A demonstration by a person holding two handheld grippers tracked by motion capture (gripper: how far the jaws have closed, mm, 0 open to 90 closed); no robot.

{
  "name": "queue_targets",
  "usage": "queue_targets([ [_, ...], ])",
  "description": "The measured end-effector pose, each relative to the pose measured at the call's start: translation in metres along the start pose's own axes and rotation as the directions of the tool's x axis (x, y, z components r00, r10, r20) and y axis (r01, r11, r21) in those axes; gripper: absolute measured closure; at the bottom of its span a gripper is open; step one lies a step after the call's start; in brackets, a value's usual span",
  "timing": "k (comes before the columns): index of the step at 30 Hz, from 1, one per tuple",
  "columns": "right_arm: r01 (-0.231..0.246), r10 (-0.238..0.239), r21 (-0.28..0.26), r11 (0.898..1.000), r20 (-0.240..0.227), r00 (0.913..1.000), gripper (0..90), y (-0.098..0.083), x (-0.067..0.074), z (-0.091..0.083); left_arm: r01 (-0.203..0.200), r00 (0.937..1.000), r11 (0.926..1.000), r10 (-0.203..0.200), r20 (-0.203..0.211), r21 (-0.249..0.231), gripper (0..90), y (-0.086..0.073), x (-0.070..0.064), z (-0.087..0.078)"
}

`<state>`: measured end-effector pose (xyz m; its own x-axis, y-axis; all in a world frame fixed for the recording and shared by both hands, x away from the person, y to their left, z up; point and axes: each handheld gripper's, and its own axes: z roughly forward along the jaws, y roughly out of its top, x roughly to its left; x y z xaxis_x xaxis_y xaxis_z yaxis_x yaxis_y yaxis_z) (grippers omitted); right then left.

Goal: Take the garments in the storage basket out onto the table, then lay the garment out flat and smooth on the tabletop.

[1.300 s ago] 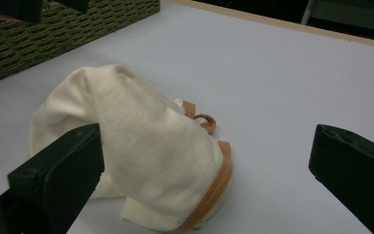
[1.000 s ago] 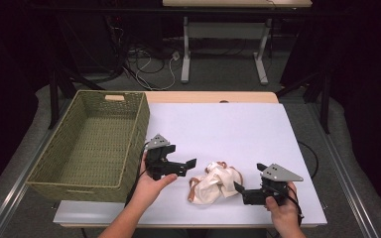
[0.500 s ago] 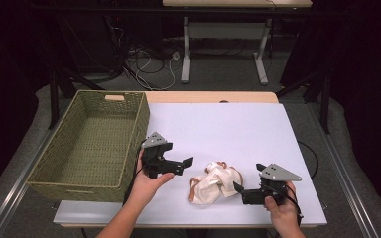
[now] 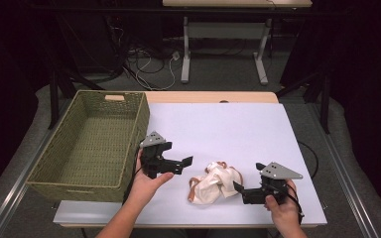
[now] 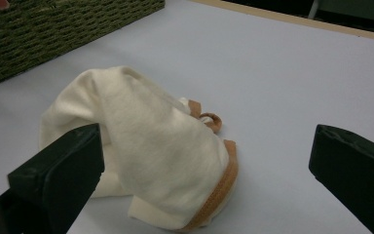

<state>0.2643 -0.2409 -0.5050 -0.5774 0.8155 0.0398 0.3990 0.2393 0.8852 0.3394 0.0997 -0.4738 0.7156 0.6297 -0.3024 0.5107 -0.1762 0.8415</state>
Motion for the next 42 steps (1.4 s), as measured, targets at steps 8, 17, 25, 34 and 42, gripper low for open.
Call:
queue_targets([
  [8, 0.032, -0.031, 0.027, 0.999, -0.021, 0.9993, 0.0, 0.01, 0.009, -0.001, -0.018, 0.9998, 0.9996, 0.018, 0.007, 0.02, 0.6, 0.0, -0.004, 0.003],
  [17, 0.048, -0.045, 0.099, 0.994, -0.036, 0.9984, 0.0, 0.022, 0.015, 0.006, -0.033, 0.9994, 0.9994, 0.033, 0.01, 0.011, 0.6, 0.001, -0.007, 0.001],
  [25, 0.073, -0.069, 0.123, 0.99, -0.043, 0.9967, 0.0, 0.036, 0.018, 0.023, -0.056, 0.9984, 0.9982, 0.056, -0.002, 0.023, 0.8, 0.0, -0.007, 0.002],
  [34, 0.096, -0.089, 0.11, 0.989, -0.064, 0.9939, 15.4, 0.049, 0.023, 0.034, -0.073, 0.9973, 0.9969, 0.073, 0.008, 0.029, 0.9, -0.001, -0.009, 0.004],
  [42, 0.134, -0.127, 0.115, 0.984, -0.067, 0.9896, 32.5, 0.053, 0.024, 0.041, -0.087, 0.9962, 0.9957, 0.088, -0.004, 0.031, 3.8, -0.003, -0.007, 0.006],
])
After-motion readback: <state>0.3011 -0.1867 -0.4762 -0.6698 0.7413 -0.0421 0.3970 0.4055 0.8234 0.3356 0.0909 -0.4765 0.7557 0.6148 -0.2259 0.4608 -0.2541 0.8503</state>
